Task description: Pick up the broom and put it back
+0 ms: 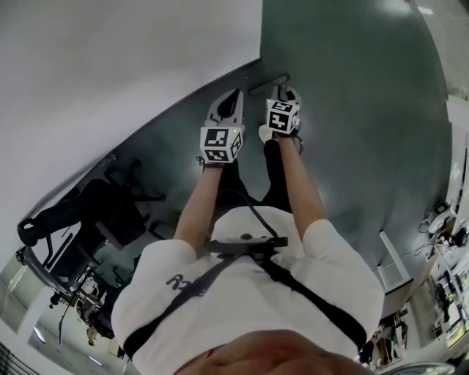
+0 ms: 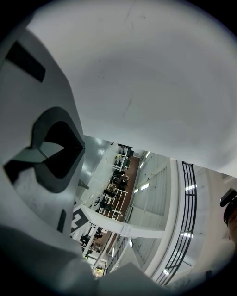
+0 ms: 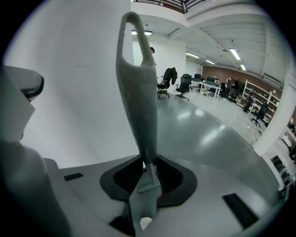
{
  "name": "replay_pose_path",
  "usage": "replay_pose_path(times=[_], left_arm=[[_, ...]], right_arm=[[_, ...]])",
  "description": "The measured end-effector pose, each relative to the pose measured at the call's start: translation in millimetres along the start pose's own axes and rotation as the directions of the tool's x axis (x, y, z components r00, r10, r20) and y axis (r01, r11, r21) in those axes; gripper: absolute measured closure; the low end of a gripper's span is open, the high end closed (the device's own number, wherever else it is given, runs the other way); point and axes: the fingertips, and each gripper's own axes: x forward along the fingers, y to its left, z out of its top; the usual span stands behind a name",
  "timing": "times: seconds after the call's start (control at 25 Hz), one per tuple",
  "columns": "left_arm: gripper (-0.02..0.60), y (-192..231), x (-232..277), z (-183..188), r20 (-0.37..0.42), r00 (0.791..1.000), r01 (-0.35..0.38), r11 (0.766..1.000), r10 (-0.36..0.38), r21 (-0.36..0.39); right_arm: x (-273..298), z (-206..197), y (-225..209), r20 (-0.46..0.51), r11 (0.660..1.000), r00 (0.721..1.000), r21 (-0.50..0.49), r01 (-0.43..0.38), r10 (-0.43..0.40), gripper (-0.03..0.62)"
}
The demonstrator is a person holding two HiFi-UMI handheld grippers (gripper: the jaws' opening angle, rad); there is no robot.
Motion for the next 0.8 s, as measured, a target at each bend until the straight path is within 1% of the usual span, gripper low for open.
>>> replay_pose_path(times=[0.12, 0.28, 0.52, 0.64, 0.76, 0.8], left_arm=[[0.571, 16, 0, -4, 0.002, 1.0, -0.029, 0.999, 0.029, -0.035], [0.571, 34, -2, -8, 0.005, 0.998, -0.066, 0.994, 0.067, -0.085], [0.571, 52, -3, -15, 0.004, 0.996, -0.093, 0.99, 0.094, -0.11], [0.571, 57, -4, -14, 0.013, 0.995, -0.1, 0.986, 0.103, -0.132], [0.571, 60, -6, -13, 0.024, 0.994, -0.103, 0.984, 0.107, -0.145], [0.571, 60, -6, -14, 0.025, 0.994, -0.103, 0.984, 0.107, -0.147]], right_arm=[[24, 20, 9, 0.02, 1.0, 1.0, 0.01, -0.008, 0.008, 0.499], [57, 49, 28, 0.025, 0.999, 0.999, -0.028, -0.031, 0.031, 0.499], [99, 91, 58, 0.04, 0.992, 0.995, -0.091, -0.087, 0.091, 0.499], [112, 105, 71, 0.028, 0.982, 0.99, -0.132, -0.132, 0.136, 0.497], [117, 127, 80, 0.061, 0.971, 0.983, -0.18, -0.158, 0.172, 0.499], [119, 129, 81, 0.06, 0.969, 0.982, -0.187, -0.163, 0.177, 0.497]])
